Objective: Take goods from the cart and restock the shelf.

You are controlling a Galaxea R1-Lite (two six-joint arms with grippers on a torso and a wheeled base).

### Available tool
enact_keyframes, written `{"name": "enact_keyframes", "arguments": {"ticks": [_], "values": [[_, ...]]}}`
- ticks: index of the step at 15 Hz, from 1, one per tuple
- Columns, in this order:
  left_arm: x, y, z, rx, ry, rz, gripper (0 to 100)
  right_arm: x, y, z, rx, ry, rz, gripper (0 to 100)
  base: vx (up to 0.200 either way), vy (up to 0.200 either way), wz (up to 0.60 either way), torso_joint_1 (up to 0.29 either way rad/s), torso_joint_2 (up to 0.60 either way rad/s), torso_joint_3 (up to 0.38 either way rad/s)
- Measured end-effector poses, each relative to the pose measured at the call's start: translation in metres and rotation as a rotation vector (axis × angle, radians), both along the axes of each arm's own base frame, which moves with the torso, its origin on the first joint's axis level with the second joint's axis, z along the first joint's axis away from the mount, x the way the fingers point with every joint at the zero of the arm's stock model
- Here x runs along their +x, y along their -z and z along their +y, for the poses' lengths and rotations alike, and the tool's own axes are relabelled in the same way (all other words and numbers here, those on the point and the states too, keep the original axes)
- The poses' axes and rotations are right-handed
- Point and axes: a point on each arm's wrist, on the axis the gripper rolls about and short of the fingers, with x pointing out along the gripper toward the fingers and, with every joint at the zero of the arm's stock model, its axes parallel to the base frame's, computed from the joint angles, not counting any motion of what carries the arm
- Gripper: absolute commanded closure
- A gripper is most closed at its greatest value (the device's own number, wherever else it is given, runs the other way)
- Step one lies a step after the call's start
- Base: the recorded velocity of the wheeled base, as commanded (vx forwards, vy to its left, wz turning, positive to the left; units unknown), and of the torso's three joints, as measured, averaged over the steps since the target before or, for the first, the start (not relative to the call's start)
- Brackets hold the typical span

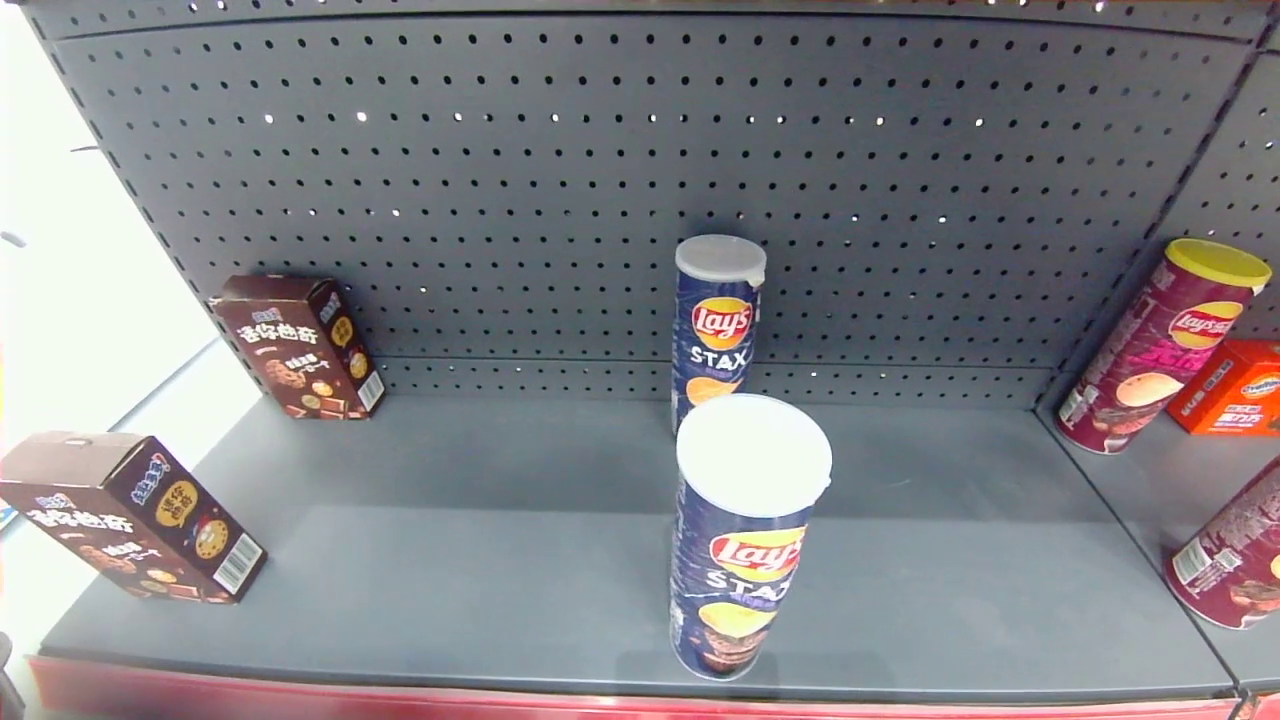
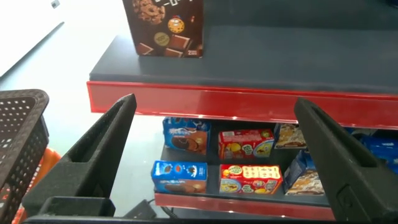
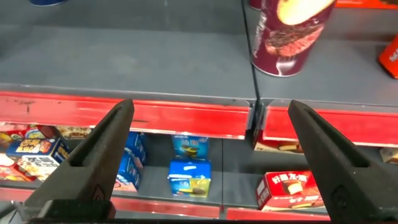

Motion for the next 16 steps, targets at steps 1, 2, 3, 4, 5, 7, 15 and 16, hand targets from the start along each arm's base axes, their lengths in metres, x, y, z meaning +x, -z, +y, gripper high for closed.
{"name": "enact_keyframes", "arguments": {"ticks": [1, 2, 3, 4, 5, 7, 15, 16], "values": [[0.0, 0.0, 0.0, 0.0, 0.0, 0.0, 0, 0.0, 0.0, 0.0, 0.0, 0.0, 0.0, 0, 0.0, 0.0, 0.0, 0.0, 0.0, 0.0], [0.0, 0.0, 0.0001, 0.002, -0.003, 0.001, 0, 0.0, 0.0, 0.0, 0.0, 0.0, 0.0, 0, 0.0, -0.2, 0.0, 0.002, 0.0, -0.002], [0.0, 0.0, 0.0001, 0.008, -0.003, 0.001, 0, 0.0, 0.0, 0.0, 0.0, 0.001, 0.0, 0, 0.0, -0.2, 0.0, 0.007, 0.0, 0.002], [0.0, 0.0002, 0.0, 0.019, 0.0, 0.002, 0, 0.0, 0.0, 0.0, 0.0, 0.0, 0.0, 0, 0.0, 0.0, 0.0, 0.0, 0.0, 0.0], [0.0, 0.0001, 0.0, 0.017, 0.001, 0.001, 0, 0.0, 0.0, 0.0, 0.0, 0.0, 0.0, 0, 0.0, 0.0, 0.0, 0.0, 0.0, 0.0], [0.0, 0.0, 0.0, 0.002, 0.001, 0.0, 0, 0.0, 0.0002, 0.0, 0.001, 0.0, 0.002, 0, 0.0, 0.0, 0.0, 0.0, 0.0, 0.0], [0.0, -0.0002, 0.0, 0.003, 0.001, 0.0, 0, 0.0, 0.0, 0.0, 0.001, 0.0, 0.0, 0, -0.05, 0.0, 0.0, 0.001, 0.0, 0.001], [0.0, -0.0002, 0.0, 0.003, 0.002, 0.0, 0, 0.0, -0.0001, 0.0, 0.001, 0.0, -0.001, 0, 0.0, 0.0, 0.0, 0.0, 0.0, 0.0]]}}
